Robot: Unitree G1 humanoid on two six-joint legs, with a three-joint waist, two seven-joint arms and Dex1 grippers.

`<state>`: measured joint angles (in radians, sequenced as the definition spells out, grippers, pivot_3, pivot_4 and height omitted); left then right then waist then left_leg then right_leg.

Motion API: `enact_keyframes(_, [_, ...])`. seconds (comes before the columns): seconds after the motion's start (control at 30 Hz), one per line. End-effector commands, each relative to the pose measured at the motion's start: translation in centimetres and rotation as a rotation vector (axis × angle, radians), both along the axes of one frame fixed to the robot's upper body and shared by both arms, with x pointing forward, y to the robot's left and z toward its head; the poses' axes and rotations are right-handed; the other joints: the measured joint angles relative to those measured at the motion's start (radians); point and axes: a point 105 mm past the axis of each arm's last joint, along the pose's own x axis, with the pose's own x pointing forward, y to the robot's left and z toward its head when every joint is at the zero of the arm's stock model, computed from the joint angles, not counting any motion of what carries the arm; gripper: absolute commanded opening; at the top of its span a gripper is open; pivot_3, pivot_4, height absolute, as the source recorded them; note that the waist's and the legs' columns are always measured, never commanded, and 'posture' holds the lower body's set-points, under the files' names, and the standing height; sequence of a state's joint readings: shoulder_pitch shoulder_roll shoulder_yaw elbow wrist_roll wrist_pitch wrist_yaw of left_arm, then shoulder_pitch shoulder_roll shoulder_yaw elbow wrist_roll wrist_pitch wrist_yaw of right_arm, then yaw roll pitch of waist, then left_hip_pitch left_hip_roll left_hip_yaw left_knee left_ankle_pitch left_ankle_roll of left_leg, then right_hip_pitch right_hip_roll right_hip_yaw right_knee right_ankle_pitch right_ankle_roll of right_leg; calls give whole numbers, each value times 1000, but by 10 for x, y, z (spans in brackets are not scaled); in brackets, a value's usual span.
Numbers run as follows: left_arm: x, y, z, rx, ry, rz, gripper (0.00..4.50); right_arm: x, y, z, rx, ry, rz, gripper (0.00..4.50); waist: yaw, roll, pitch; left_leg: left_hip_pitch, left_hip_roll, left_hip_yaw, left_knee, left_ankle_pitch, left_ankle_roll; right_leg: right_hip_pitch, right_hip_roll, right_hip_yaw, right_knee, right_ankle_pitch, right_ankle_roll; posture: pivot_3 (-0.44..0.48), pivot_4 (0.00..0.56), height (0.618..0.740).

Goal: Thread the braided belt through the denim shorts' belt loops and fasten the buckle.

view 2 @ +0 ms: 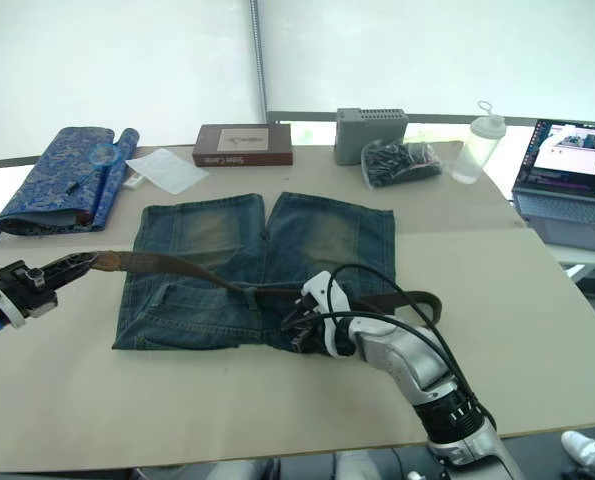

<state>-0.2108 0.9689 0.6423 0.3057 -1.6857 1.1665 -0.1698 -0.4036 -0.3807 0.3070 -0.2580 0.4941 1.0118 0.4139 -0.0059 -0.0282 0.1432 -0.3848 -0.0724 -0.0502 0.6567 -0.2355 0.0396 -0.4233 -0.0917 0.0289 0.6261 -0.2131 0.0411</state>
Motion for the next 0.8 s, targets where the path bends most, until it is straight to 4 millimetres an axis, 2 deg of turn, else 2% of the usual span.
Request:
enact_keyframes(0.03, [-4,8,10,13,-23,7,0,5,-32,-29,-120,75,-105,33,1,0,0,0,0,0,0,0,0,0,0,0,0,0,0,0,150,740])
enact_keyframes(0.13, [-6,8,0,32,23,-1,0,6,-33,-25,-114,50,-104,33,4,-1,0,0,0,0,0,0,0,0,0,0,0,0,0,0,150,740])
enact_keyframes(0.23, [-12,-3,-14,87,81,-69,0,3,-23,-2,0,-20,-42,33,9,-1,0,0,0,0,0,0,0,0,-1,0,-1,0,0,0,150,740])
enact_keyframes(0.27, [-14,-10,-19,105,98,-102,0,-6,-20,12,28,-80,40,303,11,-1,0,-1,0,0,0,-1,1,0,-1,0,-1,0,0,0,150,740])
enact_keyframes(0.37, [-19,-22,-26,122,116,-161,0,-26,-21,31,31,-167,191,1248,19,-1,2,-4,0,0,1,-1,1,-2,-1,-1,-2,0,1,0,150,740])
enact_keyframes(0.43, [-21,-26,-29,135,124,-184,0,-22,-26,39,14,-232,174,2017,16,-2,3,-4,0,0,0,-1,0,-2,-2,-2,-3,0,1,0,150,740])
enact_keyframes(0.5, [-23,-27,-31,142,128,-198,0,-21,-26,57,56,-286,180,2639,10,-2,3,-5,1,0,0,-6,-7,-1,-3,-1,-2,-1,0,0,150,740])
enact_keyframes(0.6, [-24,-27,-32,151,128,-209,0,-10,-22,72,104,-303,144,2639,0,-2,3,-5,3,1,0,-6,-8,-2,-2,-1,0,-2,-2,0,150,740])
enact_keyframes(0.63, [-24,-26,-32,154,128,-211,0,-3,-21,74,116,-295,112,2429,-4,-2,3,-5,3,1,0,-6,-8,-3,-2,-1,0,-2,-3,0,150,740])
enact_keyframes(0.67, [-24,-26,-33,155,127,-211,0,3,-19,74,122,-285,99,2012,-7,-2,3,-5,4,1,0,-6,-8,-3,-2,-1,0,-2,-3,0,150,740])
enact_keyframes(0.73, [-23,-25,-33,154,123,-207,0,10,-13,71,110,-275,101,1458,-8,-2,3,-5,4,1,0,-6,-7,-3,-1,-1,1,-2,-4,0,150,740])
enact_keyframes(0.8, [-22,-24,-32,154,116,-203,0,19,-9,61,63,-255,99,688,-8,-2,4,-5,4,1,0,-5,-5,-4,-1,-1,0,-2,-4,0,150,740])
